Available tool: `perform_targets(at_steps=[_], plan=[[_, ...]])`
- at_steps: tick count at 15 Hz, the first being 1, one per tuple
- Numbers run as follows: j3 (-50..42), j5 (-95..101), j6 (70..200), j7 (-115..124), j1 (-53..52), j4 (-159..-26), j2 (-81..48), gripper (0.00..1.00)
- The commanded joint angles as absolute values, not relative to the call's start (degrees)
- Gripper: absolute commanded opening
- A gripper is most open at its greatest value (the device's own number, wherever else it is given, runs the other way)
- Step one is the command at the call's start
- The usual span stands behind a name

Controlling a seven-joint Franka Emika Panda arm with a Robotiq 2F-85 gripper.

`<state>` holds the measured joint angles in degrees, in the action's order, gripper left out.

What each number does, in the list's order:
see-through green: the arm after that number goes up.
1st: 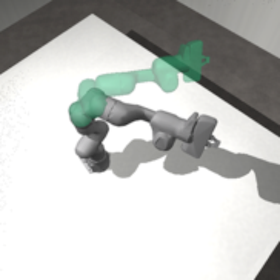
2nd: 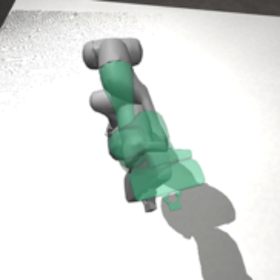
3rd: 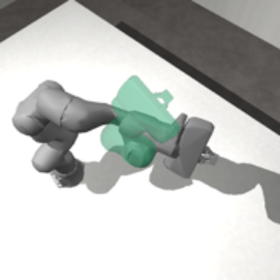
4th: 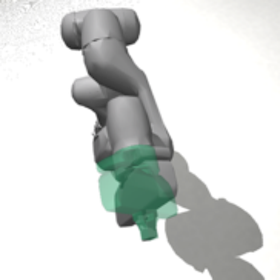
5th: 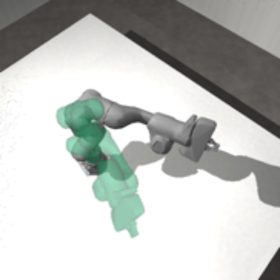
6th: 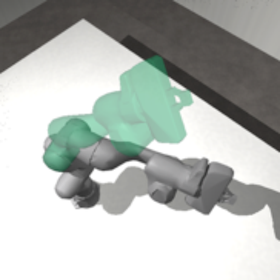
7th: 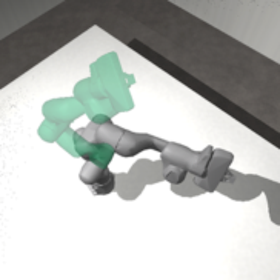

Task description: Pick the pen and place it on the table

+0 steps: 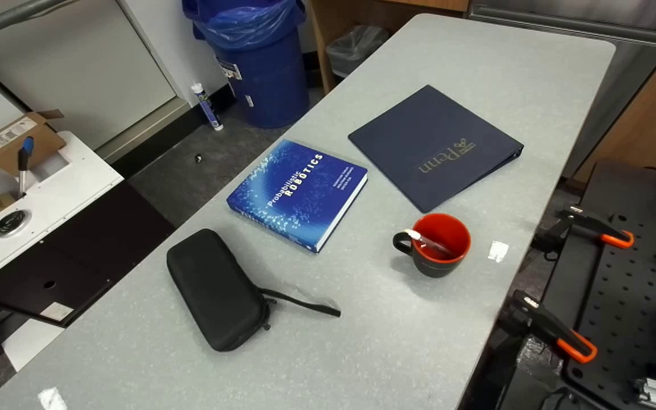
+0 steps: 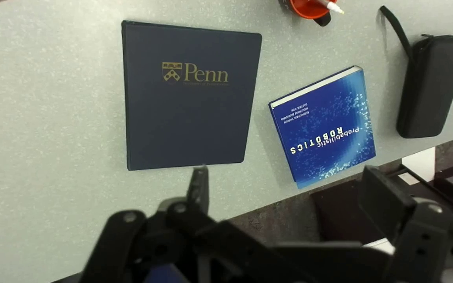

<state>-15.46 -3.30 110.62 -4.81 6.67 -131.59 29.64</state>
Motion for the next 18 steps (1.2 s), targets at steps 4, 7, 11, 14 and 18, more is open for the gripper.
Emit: perform_targets(at_steps=[4, 7, 11, 14, 18], plan=[[-5.4, -3.9, 121.5, -1.8, 3.4, -137.0, 23.9, 1.0], [-0.9, -4.6, 125.4, -1.9, 0.0, -139.4, 20.5, 1.0], [1.1, -3.7, 124.4, -1.0, -1.0, -139.8, 19.6, 1.0], [1.4, -3.7, 124.3, -1.0, -1.4, -139.9, 19.7, 1.0], [2.1, -3.0, 125.3, -0.4, -1.6, -139.8, 18.0, 1.0]])
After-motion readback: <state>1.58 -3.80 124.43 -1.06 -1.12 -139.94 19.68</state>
